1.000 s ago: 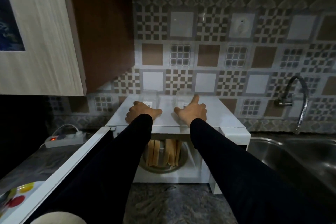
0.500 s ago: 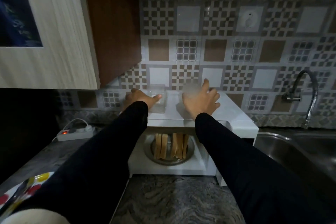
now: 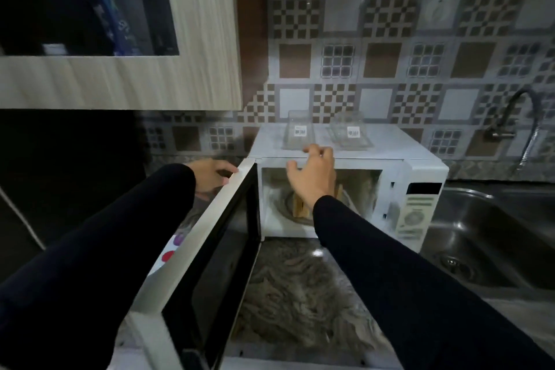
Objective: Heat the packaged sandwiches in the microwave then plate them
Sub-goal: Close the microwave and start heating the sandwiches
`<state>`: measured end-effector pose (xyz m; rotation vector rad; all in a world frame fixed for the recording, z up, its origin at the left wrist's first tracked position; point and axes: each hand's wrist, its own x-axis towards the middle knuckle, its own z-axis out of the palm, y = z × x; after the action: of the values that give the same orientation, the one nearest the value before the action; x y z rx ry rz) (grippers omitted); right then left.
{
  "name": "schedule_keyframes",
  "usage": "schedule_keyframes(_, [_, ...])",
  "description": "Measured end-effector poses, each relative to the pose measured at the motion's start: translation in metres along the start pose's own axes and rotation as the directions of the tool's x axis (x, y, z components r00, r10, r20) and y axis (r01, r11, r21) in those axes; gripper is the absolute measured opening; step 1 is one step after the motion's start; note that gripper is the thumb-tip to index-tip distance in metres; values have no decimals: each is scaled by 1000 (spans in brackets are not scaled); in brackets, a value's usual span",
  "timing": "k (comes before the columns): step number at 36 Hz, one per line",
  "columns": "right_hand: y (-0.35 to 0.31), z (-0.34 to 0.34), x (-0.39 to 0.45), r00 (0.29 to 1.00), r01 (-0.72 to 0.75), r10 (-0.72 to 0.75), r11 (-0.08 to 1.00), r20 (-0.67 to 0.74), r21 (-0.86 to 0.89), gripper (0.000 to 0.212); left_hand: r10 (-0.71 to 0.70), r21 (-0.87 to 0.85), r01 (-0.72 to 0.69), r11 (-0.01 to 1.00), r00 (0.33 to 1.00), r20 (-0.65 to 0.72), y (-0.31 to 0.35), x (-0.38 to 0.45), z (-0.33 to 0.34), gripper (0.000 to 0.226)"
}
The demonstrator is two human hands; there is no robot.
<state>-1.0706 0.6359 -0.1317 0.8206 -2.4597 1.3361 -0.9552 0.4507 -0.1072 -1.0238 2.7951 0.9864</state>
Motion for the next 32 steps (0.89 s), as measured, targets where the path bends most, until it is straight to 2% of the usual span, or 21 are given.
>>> schedule_keyframes(6, [-32,14,-52,978,84,-99,993,185,89,28,213,-14,-215,976,973,-91,-13,-16,20,38])
schedule_keyframes(8, [-40,16,-64,960,103,-124,990,251,94,27,238,21,-238,971,960,-148,-14,-19,31,39])
schedule_keyframes(12, [-47,18,-81,911,134,-152,988,384,73,30,232,-45,-252,967,938,-257,-16,-24,46,40])
schedule_keyframes(15, [-48,14,-83,904,118,-135,991,406,66,34,249,-113,-273,955,949,-193,-22,-16,55,45])
schedule_keyframes(18, [-44,3,-80,901,104,-102,994,421,19,44,253,-157,-288,945,944,-209,-14,-16,65,38])
schedule_keyframes(25, [-18,-36,-70,873,163,-75,976,482,-144,63,254,-2,-279,960,878,-405,20,-23,89,34])
schedule_keyframes(28, [-5,-55,-63,889,190,-49,944,455,-268,57,247,74,-240,968,848,-468,39,-20,101,32])
schedule_keyframes(32, [19,-80,-52,917,188,-31,913,398,-361,46,362,316,-220,923,771,-523,61,-14,115,28])
